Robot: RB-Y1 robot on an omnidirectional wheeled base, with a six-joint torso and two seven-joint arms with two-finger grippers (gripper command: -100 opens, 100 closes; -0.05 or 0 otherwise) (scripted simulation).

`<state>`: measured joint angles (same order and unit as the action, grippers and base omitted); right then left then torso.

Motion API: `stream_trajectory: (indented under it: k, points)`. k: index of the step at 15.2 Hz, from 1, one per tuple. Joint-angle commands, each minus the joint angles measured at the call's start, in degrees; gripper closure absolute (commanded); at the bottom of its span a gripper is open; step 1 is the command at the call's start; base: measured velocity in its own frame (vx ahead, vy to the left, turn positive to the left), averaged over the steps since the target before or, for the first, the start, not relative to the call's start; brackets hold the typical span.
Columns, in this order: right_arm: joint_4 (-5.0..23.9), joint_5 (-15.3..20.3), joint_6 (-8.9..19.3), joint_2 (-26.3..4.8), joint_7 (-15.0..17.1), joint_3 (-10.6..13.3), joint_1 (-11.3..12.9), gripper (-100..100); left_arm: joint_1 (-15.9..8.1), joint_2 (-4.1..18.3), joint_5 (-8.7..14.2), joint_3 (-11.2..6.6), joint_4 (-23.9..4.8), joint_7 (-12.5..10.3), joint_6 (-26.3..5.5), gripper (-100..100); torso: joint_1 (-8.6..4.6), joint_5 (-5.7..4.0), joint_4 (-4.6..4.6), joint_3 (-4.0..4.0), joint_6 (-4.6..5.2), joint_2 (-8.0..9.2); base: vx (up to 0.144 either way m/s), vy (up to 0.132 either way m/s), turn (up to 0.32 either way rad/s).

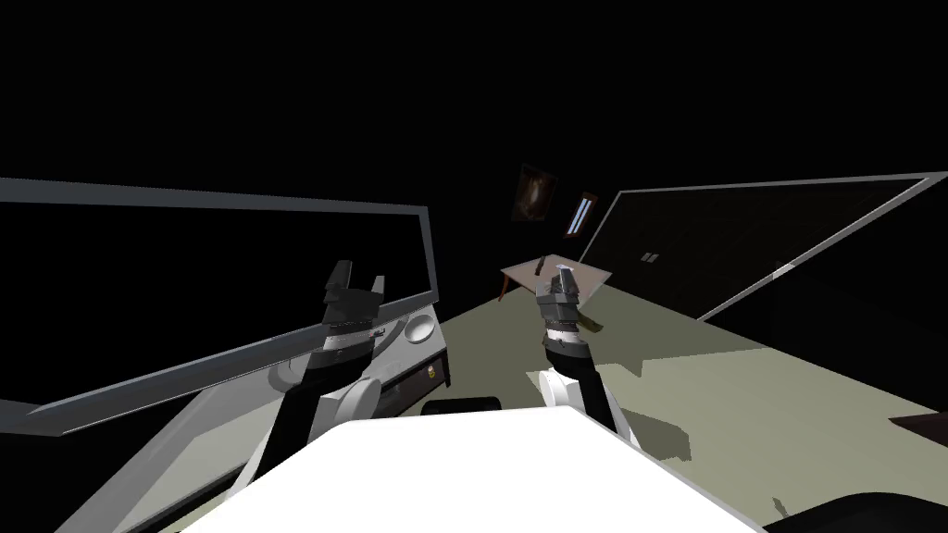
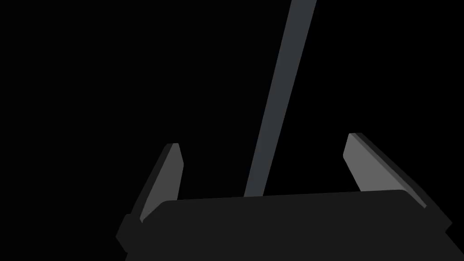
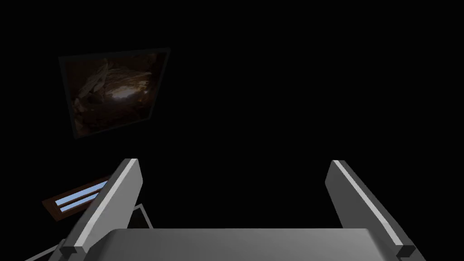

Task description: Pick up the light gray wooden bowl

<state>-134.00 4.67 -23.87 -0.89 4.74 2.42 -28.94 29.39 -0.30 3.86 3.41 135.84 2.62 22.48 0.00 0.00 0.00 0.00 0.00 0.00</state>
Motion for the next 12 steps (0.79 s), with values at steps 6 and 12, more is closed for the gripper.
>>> stream_trajectory:
  k: [6, 12]
  points:
    - [0.0, 0.0, 0.0, 0.0, 0.0, 0.0, 0.0, 0, 0.44, 7.59, 1.34, -1.58, -1.98, -0.3, -4.45, -100, -0.07, -0.01, -0.01, -0.02, 0.01, -0.03, 0.009, -0.02, -0.054]
    - [0.0, 0.0, 0.0, 0.0, 0.0, 0.01, 0.0, 0, 0.9, 10.57, 2.76, -3.27, -4.1, -0.62, -9.18, -100, -0.15, -0.03, -0.03, -0.06, 0.01, -0.1, 0.022, -0.037, -0.075]
